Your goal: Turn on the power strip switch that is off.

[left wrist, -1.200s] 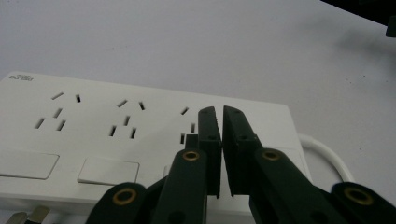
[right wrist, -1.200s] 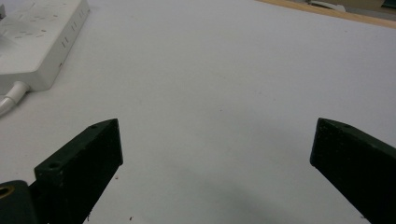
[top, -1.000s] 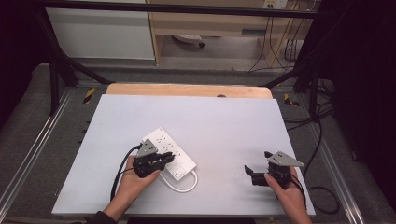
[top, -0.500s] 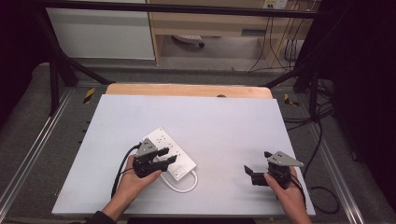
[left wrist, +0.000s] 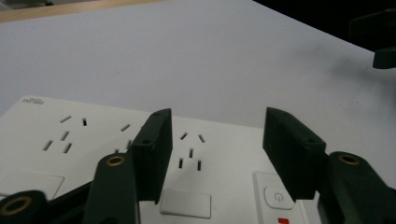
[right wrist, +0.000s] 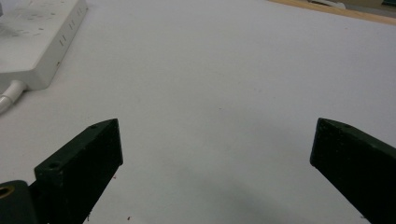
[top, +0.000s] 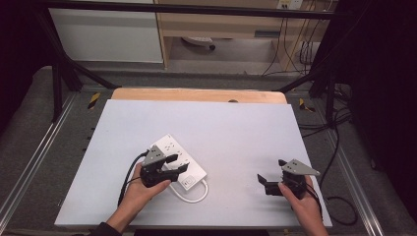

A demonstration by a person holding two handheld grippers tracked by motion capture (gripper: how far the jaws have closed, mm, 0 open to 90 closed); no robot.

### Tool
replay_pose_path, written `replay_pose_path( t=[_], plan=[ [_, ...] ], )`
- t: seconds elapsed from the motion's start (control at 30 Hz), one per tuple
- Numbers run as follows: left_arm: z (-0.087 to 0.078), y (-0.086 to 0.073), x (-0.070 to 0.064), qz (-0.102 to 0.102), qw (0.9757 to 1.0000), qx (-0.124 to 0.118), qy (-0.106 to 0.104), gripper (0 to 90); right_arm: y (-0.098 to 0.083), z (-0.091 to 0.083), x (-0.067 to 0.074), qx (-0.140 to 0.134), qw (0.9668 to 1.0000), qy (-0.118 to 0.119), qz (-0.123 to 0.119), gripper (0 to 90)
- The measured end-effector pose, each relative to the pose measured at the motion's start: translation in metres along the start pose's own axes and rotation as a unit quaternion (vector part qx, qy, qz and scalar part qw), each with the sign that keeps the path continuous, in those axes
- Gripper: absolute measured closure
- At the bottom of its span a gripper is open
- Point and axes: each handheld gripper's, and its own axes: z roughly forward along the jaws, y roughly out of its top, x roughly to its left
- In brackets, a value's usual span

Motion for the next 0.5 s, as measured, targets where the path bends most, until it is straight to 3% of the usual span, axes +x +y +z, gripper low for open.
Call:
replay_pose_path(
  t=[0.2, 0.3, 0.5],
  plan=[
    [-0.0005, 0.003, -0.0042, 0.003, 0.9999, -0.01, 0.004, 27.4, 0.0001, -0.0005, -0.0001, -0.002, 1.0, 0.001, 0.001, 2.9],
    [-0.0004, 0.0041, -0.0043, -0.001, 0.9999, -0.01, 0.008, 14.3, 0.0002, -0.0004, 0.0, -0.002, 1.0, 0.001, 0.0, 2.7],
    [-0.0021, 0.0049, -0.0044, 0.0, 0.9999, -0.014, 0.002, 9.6, 0.0002, -0.0001, 0.0002, -0.001, 1.0, -0.001, -0.001, 2.8]
  ],
)
